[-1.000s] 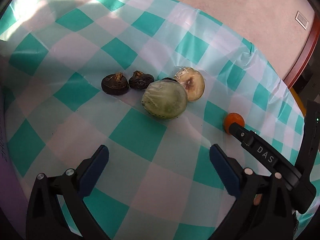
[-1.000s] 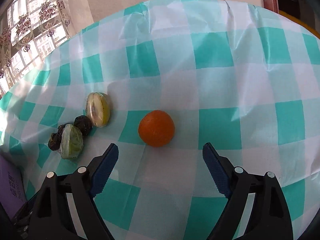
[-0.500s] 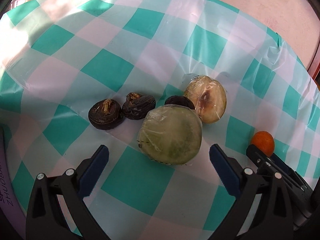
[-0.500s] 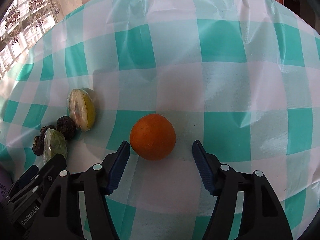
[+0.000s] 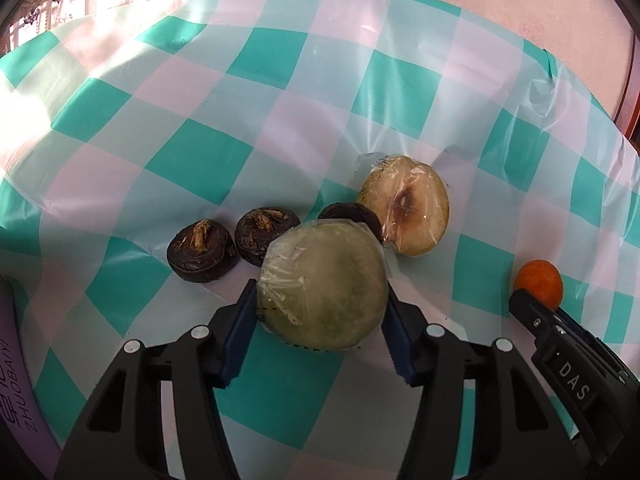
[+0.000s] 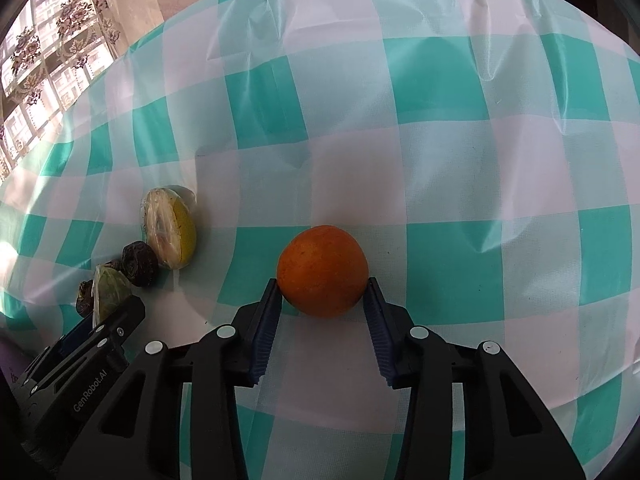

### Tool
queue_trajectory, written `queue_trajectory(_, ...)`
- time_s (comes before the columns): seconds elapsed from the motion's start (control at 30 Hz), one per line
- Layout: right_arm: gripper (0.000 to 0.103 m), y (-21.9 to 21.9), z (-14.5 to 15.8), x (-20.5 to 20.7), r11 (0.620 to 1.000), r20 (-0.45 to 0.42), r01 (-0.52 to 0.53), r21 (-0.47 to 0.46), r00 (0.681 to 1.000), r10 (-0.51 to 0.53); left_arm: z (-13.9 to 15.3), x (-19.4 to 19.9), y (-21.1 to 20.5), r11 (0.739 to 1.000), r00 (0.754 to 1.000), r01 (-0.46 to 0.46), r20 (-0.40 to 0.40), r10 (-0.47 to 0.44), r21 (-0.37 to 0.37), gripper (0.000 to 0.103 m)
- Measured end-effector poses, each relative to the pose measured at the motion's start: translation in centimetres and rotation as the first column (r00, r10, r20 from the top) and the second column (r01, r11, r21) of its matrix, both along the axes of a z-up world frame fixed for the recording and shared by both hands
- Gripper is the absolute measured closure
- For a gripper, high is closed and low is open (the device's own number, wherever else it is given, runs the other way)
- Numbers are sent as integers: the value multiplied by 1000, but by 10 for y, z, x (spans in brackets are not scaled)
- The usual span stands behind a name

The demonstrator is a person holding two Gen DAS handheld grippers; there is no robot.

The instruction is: Organize fruits

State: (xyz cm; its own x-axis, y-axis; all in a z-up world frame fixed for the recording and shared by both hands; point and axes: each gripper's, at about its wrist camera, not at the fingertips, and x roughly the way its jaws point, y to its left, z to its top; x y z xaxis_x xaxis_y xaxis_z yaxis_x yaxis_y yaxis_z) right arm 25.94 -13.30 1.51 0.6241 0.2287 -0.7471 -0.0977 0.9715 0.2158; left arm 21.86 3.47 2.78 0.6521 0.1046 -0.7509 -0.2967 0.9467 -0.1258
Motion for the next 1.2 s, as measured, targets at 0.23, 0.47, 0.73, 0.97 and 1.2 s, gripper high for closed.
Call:
queue_trajectory(0.23, 62, -21, -2, -2, 989, 4, 12, 149, 1000, -13, 3, -20, 13, 998, 999, 13, 42, -11, -60, 45)
queue_trajectory(0.47, 62, -30, -5, -22, 983, -3, 4, 186, 1000, -3, 1, -44, 18, 997, 999, 1, 41, 3, -81, 45)
queue_trajectory(0.73, 62, -38, 5, -77, 980, 79, 9, 198, 997, -25, 2, -88, 5, 999, 998, 13, 61, -10, -46, 45)
queue_trajectory(0.97, 62, -43, 6, -133, 980, 90, 2, 201, 996, -21, -3, -137, -5, 999, 997, 14, 76, -10, -50, 45)
queue_trajectory(1.2, 62, -47, 3, -178, 975, 76, -32, 221, 997, 15, -4, -186, -18, 998, 994, 63, 88, -61, -24, 45)
